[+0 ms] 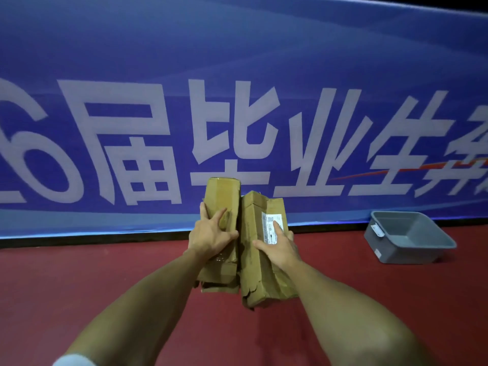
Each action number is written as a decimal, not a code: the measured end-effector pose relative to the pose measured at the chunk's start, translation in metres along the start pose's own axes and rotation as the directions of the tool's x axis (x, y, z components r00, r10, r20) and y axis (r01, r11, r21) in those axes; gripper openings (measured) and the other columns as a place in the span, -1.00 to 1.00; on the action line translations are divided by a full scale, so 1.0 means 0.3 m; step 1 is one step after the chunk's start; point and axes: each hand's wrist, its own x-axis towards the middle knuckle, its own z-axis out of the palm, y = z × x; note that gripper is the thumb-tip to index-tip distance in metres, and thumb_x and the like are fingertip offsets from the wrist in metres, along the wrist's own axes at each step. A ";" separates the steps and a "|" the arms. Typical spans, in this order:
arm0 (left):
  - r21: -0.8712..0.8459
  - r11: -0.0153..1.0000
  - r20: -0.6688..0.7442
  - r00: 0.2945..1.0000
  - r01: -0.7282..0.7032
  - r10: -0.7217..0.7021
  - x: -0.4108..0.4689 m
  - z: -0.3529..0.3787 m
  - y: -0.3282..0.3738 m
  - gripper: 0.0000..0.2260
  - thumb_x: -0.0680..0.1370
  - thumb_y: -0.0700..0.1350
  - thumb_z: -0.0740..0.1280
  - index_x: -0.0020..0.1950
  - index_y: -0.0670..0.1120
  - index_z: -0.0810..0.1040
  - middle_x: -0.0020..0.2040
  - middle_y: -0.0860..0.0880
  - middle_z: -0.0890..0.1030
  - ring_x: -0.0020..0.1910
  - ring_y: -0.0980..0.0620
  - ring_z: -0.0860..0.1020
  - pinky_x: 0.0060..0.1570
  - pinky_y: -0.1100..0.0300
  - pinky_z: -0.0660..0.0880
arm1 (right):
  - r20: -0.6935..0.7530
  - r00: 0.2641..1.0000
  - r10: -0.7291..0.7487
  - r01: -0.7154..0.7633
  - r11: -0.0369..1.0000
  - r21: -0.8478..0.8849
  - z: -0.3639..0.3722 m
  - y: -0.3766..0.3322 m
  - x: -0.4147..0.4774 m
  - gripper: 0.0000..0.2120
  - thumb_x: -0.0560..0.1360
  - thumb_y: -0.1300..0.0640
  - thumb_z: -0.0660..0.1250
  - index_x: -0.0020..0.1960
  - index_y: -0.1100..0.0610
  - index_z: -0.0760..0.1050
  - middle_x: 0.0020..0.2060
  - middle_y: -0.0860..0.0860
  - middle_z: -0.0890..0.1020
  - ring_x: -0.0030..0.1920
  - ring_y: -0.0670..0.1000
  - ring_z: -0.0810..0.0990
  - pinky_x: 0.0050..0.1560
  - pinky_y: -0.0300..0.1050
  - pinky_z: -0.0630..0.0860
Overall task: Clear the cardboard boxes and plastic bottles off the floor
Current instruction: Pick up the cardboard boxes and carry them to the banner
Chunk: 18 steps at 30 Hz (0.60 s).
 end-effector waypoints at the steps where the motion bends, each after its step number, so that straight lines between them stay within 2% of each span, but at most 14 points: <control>1: 0.010 1.000 0.008 1.000 0.008 -0.008 0.044 0.008 0.002 -0.23 0.42 0.30 0.39 0.57 0.24 0.16 0.63 -0.06 -0.19 0.31 -0.21 0.48 0.20 -0.05 0.53 | 0.012 1.000 0.005 -0.004 1.000 -0.016 -0.003 -0.009 0.053 -0.06 0.40 -0.34 0.42 0.61 -0.23 -0.02 0.59 0.10 0.02 0.50 0.25 0.22 0.46 0.19 0.28; 8: -0.013 0.997 0.034 0.996 0.080 -0.079 0.458 0.093 0.005 -0.23 0.45 0.31 0.39 0.58 0.24 0.12 0.63 -0.07 -0.17 0.38 -0.23 0.42 0.28 -0.08 0.48 | 0.045 0.999 0.002 0.002 0.998 -0.070 0.015 -0.083 0.530 -0.04 0.38 -0.39 0.40 0.61 -0.22 -0.02 0.58 0.09 0.03 0.51 0.25 0.18 0.44 0.23 0.29; 13: -0.049 0.982 0.043 0.982 0.185 -0.182 0.767 0.160 0.004 -0.23 0.46 0.27 0.42 0.58 0.25 0.12 0.63 -0.04 -0.17 0.37 -0.21 0.44 0.28 -0.08 0.48 | 0.143 0.990 0.001 0.013 0.995 -0.097 0.010 -0.117 0.913 -0.05 0.39 -0.38 0.40 0.61 -0.24 -0.04 0.58 0.11 0.05 0.51 0.25 0.19 0.44 0.24 0.29; 18: -0.084 0.965 0.076 0.967 0.250 -0.244 0.964 0.220 -0.016 -0.21 0.44 0.23 0.45 0.58 0.27 0.12 0.63 -0.01 -0.17 0.38 -0.20 0.42 0.28 -0.08 0.49 | 0.189 0.982 0.022 0.000 0.993 -0.117 0.007 -0.132 1.165 -0.07 0.41 -0.35 0.41 0.61 -0.22 -0.01 0.58 0.12 0.03 0.52 0.26 0.17 0.44 0.27 0.28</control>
